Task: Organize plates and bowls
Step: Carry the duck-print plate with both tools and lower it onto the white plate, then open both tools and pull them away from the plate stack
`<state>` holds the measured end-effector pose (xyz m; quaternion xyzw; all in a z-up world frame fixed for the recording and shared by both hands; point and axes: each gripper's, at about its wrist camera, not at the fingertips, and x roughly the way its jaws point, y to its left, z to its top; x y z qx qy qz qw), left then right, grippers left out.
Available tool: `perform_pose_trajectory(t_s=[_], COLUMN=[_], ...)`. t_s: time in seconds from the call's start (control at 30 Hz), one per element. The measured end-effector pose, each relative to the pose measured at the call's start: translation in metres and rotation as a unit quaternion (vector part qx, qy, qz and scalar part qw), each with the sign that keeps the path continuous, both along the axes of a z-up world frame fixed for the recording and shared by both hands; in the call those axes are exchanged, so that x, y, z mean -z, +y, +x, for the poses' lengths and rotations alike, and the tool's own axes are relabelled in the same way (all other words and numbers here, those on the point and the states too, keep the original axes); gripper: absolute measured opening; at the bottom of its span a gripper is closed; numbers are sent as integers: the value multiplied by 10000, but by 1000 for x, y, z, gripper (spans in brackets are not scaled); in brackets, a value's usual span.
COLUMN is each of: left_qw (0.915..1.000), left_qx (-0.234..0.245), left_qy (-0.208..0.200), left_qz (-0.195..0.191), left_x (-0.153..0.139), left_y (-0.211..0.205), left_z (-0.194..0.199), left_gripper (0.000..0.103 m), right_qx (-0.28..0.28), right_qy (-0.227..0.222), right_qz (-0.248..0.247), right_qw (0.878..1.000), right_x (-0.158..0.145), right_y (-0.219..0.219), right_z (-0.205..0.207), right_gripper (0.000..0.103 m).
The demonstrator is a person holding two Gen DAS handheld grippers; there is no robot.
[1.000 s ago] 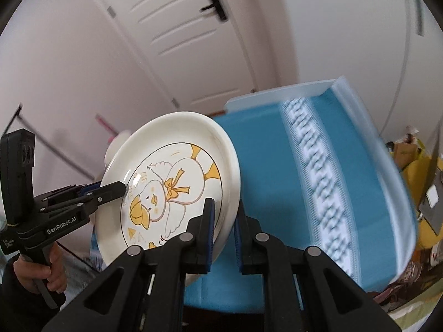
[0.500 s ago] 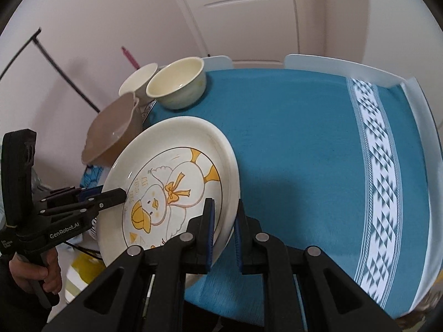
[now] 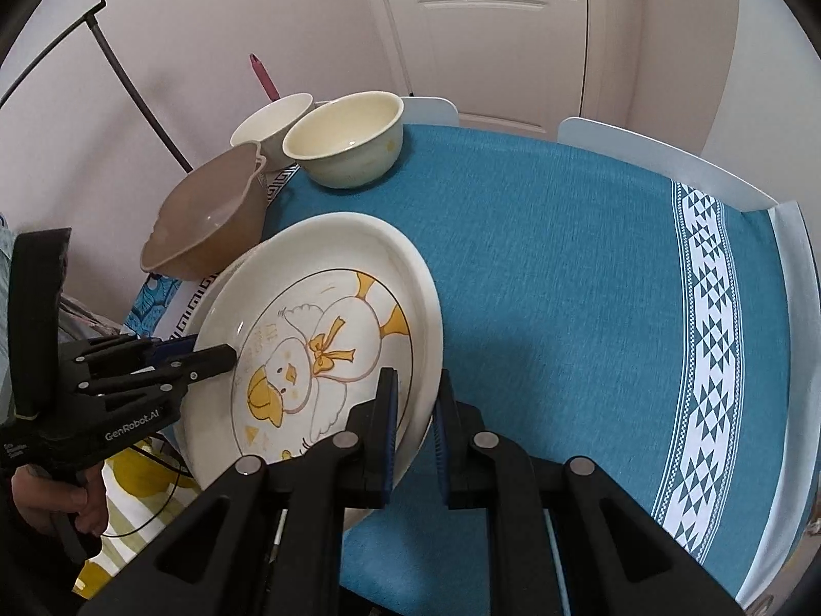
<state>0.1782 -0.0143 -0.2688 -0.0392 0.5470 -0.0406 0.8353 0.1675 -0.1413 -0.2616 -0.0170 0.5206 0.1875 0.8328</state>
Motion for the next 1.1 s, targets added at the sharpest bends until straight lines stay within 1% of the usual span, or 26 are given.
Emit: perform_pose_trajectory(t_s=[0.13,0.3,0.5,0.73,0.9,1.1], left_qw=[9992,9944,9880,9851,9858,9872], left_qx=[102,263,359,362,341,301], left_qy=[-74,-197,-272,-286,-281,-259], left_qz=[391,1004,1480,1657,1622,1543], left_x=[-1,-3,-5,-6,-7,-7], left_y=[-12,-27,-33,-31,-29,-27], left_z=[1,-2,-4,-7,-7,-5], left_gripper=[19,20,20,20,20,20], right_qx=[-51,-178,-264,-347,-385,-463], right_qy=[44,-33,-43,-25,-68,-195], right_qz=[0,-98,-187,-279,-353,-619], right_qw=[10000,9998,9995,9990,9986,9968], right_x=[3,3,7,13,15,16], right_y=[0,2,5,13,17,23], right_z=[3,4,7,9,10,8], right_gripper=[12,12,12,12,12,14])
